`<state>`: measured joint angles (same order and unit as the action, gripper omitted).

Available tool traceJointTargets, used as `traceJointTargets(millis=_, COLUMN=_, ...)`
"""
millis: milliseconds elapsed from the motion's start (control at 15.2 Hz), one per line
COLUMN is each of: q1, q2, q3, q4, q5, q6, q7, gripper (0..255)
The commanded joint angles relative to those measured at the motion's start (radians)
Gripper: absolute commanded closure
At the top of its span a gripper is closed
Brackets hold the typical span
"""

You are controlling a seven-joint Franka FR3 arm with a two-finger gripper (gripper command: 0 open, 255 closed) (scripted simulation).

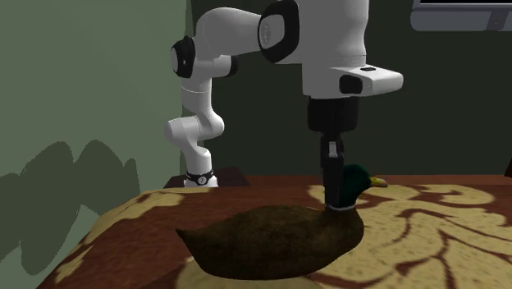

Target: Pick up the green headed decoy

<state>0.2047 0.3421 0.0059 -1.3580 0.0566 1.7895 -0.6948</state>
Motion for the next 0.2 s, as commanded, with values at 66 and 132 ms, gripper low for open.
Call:
traceJointTargets(millis=66, q1=0.001, q2=0.002, q3=0.001, q4=0.036, q5=0.0, q6=-0.031, q7=0.002, gripper=255)
traceJointTargets(millis=132, q1=0.001, q2=0.003, q3=0.001, q4=0.037, q5=0.0, q6=-0.031, q7=0.002, gripper=255)
